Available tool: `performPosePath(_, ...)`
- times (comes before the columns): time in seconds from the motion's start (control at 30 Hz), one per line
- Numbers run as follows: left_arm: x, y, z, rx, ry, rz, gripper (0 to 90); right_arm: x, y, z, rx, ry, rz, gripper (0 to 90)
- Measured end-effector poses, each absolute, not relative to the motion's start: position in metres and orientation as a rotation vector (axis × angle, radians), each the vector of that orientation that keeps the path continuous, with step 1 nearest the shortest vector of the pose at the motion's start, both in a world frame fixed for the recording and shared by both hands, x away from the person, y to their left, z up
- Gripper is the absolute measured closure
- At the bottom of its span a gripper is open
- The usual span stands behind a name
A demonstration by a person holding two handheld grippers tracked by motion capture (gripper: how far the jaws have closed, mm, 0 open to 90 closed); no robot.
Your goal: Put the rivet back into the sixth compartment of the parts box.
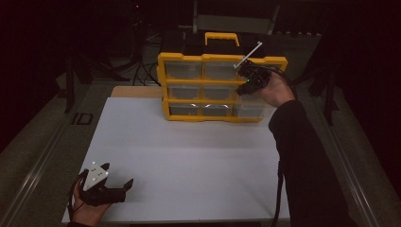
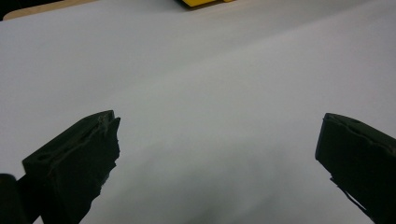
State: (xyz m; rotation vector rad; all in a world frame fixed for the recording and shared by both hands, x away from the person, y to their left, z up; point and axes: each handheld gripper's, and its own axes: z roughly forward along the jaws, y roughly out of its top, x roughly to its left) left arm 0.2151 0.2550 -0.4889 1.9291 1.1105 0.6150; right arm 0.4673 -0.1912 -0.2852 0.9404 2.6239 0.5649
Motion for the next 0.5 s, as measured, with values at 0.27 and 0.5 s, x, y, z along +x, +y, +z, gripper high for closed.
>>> performPosePath(0.27, 0.215, 0.255, -0.489, 1.93, 1.112, 0.615, 0.4, 0.469, -0.213, -0.282, 1.015, 2.58, 0.511, 83.0)
performPosePath(0.5, 0.215, 0.255, -0.489, 1.93, 1.112, 0.616, 0.4, 0.467, -0.221, -0.28, 1.034, 2.556, 0.489, 82.1)
